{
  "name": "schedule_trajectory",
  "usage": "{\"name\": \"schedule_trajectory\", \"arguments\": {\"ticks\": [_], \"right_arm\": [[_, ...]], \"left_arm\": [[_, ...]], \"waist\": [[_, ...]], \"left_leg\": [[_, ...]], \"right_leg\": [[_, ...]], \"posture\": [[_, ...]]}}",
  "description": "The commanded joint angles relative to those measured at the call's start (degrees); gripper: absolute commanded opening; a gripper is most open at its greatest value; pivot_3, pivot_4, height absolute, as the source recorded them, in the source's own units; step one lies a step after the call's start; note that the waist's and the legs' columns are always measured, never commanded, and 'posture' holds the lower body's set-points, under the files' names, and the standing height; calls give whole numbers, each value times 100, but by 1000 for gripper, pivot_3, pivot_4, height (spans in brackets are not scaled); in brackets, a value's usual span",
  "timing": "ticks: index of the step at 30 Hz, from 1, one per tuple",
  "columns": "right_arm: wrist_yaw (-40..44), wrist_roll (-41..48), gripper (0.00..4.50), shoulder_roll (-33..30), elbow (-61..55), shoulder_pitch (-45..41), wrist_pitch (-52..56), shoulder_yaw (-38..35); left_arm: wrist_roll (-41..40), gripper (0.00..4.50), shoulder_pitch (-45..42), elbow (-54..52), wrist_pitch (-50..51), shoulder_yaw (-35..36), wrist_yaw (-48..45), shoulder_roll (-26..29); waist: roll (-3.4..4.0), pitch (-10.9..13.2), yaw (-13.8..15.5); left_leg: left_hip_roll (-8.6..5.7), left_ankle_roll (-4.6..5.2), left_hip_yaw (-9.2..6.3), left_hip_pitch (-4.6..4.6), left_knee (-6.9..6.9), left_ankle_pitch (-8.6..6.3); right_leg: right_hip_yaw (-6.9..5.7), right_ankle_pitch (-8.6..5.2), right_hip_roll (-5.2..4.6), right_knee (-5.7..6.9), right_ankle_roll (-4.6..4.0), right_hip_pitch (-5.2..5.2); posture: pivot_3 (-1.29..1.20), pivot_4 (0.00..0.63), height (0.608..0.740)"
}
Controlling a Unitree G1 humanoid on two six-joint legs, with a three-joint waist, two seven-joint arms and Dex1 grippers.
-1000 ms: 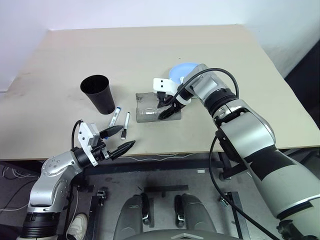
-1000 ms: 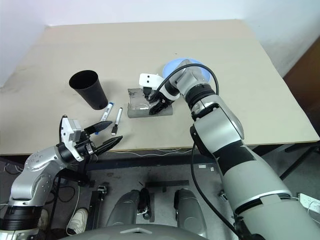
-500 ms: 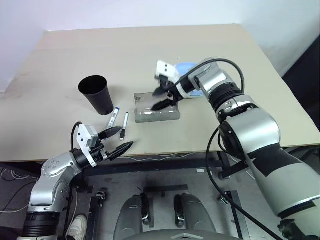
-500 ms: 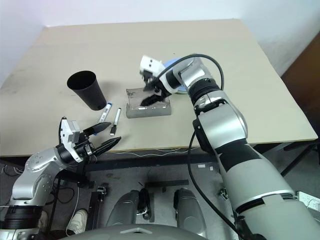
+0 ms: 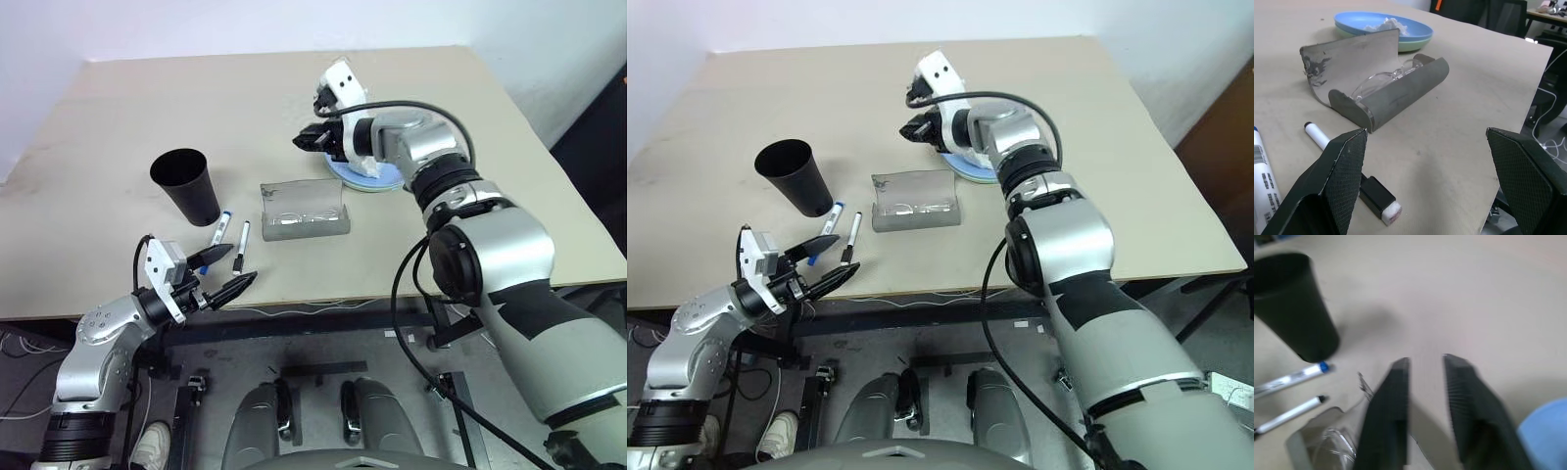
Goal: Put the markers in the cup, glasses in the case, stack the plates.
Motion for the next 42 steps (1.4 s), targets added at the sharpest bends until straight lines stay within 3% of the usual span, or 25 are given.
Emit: {"name": "schedule_trajectory", "arguments": {"ticks": [1,11,15,35,42], "right_arm": [[-517,-113,80,136,-15,-11,-124,31],[-1617,-532,80,442,124,318,-398,238],[-1631,-864,80,465,170,407,-496,524],[1077,-1459,80,267,20,236,-192,1433],[1332,-1326,80,114,-138,280,-87,1360]], "left_arm": [[-65,4093,-35,-280,38,100,63,73],[-73,4093,134,-765,316,130,372,105],[-53,4093,176,-824,334,120,424,111],[-136,4093,128,-1022,560,81,587,124],[-65,4093,159,-837,392,56,465,87]], "waist": [[0,0,2],[-1,0,8],[-1,0,9],[-2,-1,8],[-2,-1,10]], "left_leg": [[0,0,0,0,0,0],[3,-5,2,2,6,22],[5,-6,2,3,6,24],[13,-16,-1,24,5,17],[13,-16,-1,24,5,17]], "right_leg": [[0,2,0,0,3,0],[-1,7,19,2,16,10],[-1,8,24,3,18,11],[-1,8,33,11,19,25],[-1,8,33,11,19,25]], "posture": [[0,150,710],[0,150,710],[0,150,710],[0,150,710],[0,150,710]]}}
